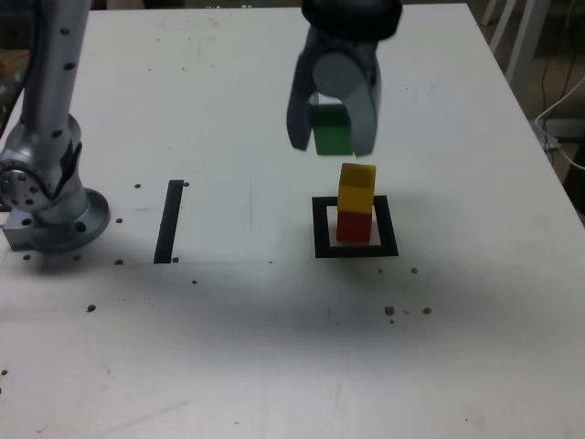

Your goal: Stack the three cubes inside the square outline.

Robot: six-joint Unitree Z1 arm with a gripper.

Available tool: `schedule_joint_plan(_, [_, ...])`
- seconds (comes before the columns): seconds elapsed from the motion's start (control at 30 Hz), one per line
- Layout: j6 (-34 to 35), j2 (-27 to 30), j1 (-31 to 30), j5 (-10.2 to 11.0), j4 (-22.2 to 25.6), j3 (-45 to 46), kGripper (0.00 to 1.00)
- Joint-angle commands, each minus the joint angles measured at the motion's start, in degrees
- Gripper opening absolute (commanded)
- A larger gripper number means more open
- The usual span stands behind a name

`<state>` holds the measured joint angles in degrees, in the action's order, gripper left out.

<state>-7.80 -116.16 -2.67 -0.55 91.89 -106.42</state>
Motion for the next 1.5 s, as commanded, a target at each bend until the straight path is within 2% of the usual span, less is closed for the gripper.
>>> schedule_joint_plan(0.0, [0.7,-1.0,-0.7,-0.9,1.9,-0.7,0.25])
schedule_joint_plan(0.27, [1.5,-2.9,-1.7,-1.9,1.9,-2.2,0.25])
schedule_joint_plan(0.57, [1.2,-4.1,-1.6,-0.4,1.8,-3.4,0.25])
schedule_joint_plan(1.07, [0.8,-5.8,-0.8,0.0,1.2,-3.5,0.27])
schedule_joint_plan(1.1, [0.8,-5.8,-0.8,0.1,1.1,-3.5,0.29])
schedule_joint_plan(1.17, [0.8,-5.9,-0.7,0.2,1.0,-3.3,0.42])
schedule_joint_plan(1.27, [0.7,-6.0,-0.5,0.3,1.0,-2.8,0.75])
schedule_joint_plan(1.33, [0.7,-5.9,-0.5,0.4,1.0,-2.4,0.90])
schedule_joint_plan(1.4, [0.7,-5.8,-0.5,0.5,1.0,-2.2,0.98])
schedule_joint_plan(1.47, [0.7,-5.6,-0.4,0.6,0.9,-2.1,0.99])
